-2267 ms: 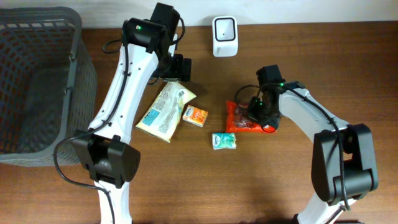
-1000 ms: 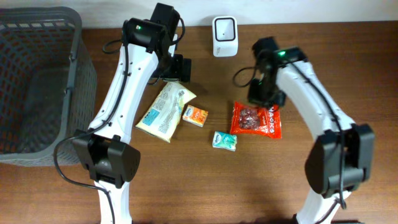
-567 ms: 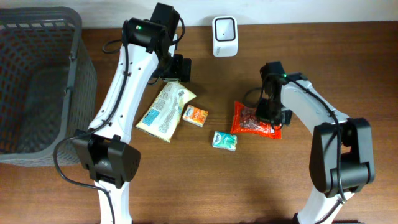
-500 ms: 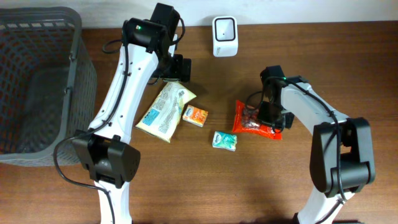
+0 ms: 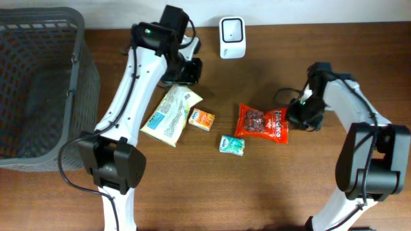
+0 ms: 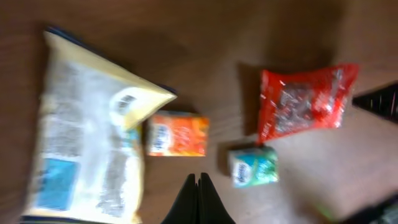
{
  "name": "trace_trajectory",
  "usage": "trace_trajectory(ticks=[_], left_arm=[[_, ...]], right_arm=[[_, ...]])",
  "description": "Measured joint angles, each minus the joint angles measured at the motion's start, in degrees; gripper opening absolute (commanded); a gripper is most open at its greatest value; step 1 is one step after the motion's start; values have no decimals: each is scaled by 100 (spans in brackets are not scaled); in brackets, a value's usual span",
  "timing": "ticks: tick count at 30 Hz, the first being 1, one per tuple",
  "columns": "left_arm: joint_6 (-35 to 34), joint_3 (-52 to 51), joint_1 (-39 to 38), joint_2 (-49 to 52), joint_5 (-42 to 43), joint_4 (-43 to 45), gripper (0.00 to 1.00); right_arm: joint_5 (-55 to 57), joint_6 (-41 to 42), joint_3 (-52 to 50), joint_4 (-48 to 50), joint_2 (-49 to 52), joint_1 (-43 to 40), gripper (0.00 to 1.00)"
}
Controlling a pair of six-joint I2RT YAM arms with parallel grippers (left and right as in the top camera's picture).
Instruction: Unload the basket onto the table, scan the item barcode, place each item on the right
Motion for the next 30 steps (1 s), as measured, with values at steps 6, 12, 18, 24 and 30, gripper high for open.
trace_trajectory(ticks=[6, 12, 18, 24, 30], left_arm=[[24, -627, -494, 304, 763, 903, 0], [20, -852, -1139, 763, 986, 1403, 0], [20, -855, -1335, 1307, 1012, 1550, 0], [17, -861, -1325, 1679, 1121, 1862, 0], [-210, -861, -1325, 1856, 704, 1856, 0]], right_arm=[[-595, -385, 476, -216, -2, -125, 4], [-675, -511, 476, -245, -2, 151, 4], [-695, -485, 297, 203, -2, 348, 4], [-695, -350, -299, 774, 2, 348, 4], [-391, -22, -732, 1322, -2, 345, 4]])
